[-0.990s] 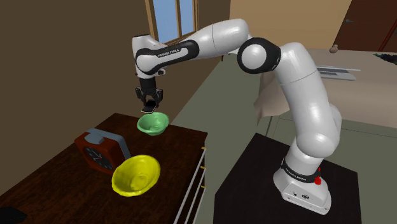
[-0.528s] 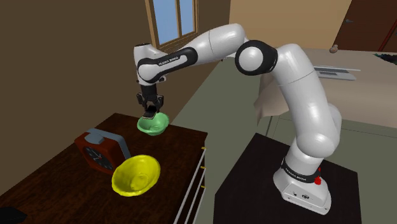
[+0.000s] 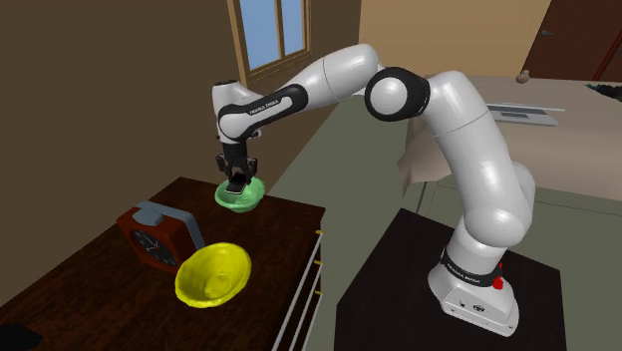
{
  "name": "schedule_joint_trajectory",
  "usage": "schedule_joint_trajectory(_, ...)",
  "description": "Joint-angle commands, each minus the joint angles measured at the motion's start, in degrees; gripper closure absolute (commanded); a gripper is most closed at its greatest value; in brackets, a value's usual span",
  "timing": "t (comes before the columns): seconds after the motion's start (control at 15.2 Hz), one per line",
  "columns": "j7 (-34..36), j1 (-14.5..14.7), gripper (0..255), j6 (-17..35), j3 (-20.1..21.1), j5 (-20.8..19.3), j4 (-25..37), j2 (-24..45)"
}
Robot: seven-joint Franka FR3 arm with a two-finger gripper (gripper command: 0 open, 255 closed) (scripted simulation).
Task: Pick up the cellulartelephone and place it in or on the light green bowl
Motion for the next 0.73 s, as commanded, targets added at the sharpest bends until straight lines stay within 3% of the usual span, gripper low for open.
schedule_joint_trajectory(0.0, 0.01, -0.02, 255, 0.15, 0.0, -0.01, -0.13, -0.01)
schedule_joint_trajectory(0.26, 0.01, -0.02, 255, 0.15, 0.0, -0.01, -0.13, -0.01)
schedule_joint_trajectory(0.33, 0.01, -0.02, 0, 0.15, 0.0, -0.01, -0.14, -0.01)
schedule_joint_trajectory(0.66, 0.01, -0.02, 0, 0.15, 0.0, -0.01, -0.13, -0.01)
